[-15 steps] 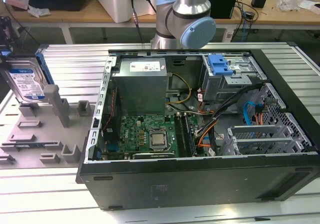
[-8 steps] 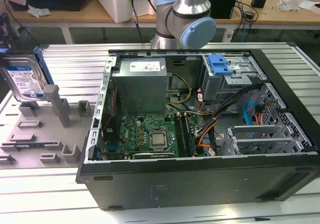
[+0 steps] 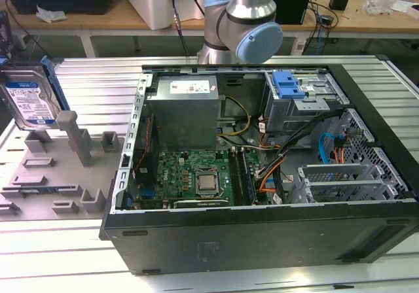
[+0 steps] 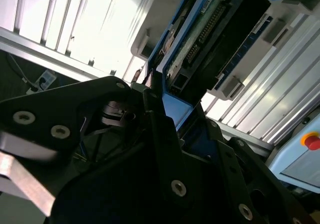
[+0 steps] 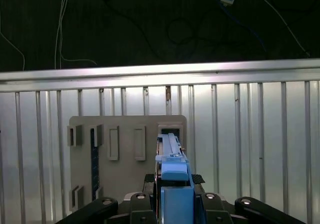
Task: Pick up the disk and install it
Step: 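Pick up the disk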
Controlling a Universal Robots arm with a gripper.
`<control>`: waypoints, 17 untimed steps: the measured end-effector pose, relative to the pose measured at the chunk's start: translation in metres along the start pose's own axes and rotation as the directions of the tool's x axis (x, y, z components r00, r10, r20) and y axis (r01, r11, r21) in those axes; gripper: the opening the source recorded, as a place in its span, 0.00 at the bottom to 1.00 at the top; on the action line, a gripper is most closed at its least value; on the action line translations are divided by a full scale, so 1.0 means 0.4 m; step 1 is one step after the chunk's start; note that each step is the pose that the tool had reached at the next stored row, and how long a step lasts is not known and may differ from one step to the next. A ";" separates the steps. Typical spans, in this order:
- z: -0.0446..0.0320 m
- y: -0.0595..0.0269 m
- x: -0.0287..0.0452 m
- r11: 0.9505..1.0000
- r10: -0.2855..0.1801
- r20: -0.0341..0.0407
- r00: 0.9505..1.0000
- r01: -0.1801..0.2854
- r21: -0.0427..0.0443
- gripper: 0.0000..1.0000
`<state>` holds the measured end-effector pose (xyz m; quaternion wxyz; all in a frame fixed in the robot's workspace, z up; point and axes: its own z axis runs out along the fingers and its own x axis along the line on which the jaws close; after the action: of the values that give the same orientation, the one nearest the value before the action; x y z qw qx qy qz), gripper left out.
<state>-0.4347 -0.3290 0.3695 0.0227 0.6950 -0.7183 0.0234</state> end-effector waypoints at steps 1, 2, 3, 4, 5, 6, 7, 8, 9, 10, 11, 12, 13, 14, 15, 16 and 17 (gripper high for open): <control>-0.003 0.000 0.000 1.000 0.000 -0.001 1.000 0.000 0.000 0.36; -0.006 0.000 0.000 1.000 0.000 -0.002 1.000 0.000 0.000 0.36; -0.007 0.000 0.001 1.000 0.000 -0.002 1.000 0.000 0.000 0.36; -0.010 0.000 0.001 1.000 0.000 -0.003 1.000 0.000 0.000 0.36; -0.011 0.000 0.001 1.000 0.000 -0.003 1.000 0.000 0.000 0.36; -0.015 0.000 0.001 1.000 0.000 -0.005 1.000 0.000 0.000 0.36; -0.022 0.000 0.001 1.000 0.000 -0.007 1.000 0.000 0.000 0.36; -0.026 0.000 0.002 1.000 0.000 -0.009 1.000 0.000 0.000 0.36; -0.029 0.000 0.002 1.000 0.000 -0.010 1.000 0.000 0.000 0.36; -0.032 0.000 0.002 1.000 0.000 -0.010 1.000 0.000 0.000 0.36; -0.035 0.000 0.002 1.000 0.000 -0.011 1.000 0.000 0.000 0.36; -0.040 0.000 0.003 1.000 0.000 -0.012 1.000 0.000 0.000 0.36; -0.046 0.000 0.003 1.000 0.000 -0.014 1.000 0.000 0.001 0.36; -0.055 0.000 0.004 1.000 0.000 -0.015 1.000 0.000 0.001 0.36; -0.059 0.000 0.004 1.000 0.000 -0.016 1.000 0.000 0.001 0.36; -0.063 0.000 0.004 1.000 0.000 -0.016 1.000 0.000 0.001 0.36; -0.070 0.000 0.005 1.000 0.000 -0.016 1.000 0.000 0.001 0.36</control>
<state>-0.4347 -0.3289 0.3977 0.0280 0.6948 -0.7181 0.0293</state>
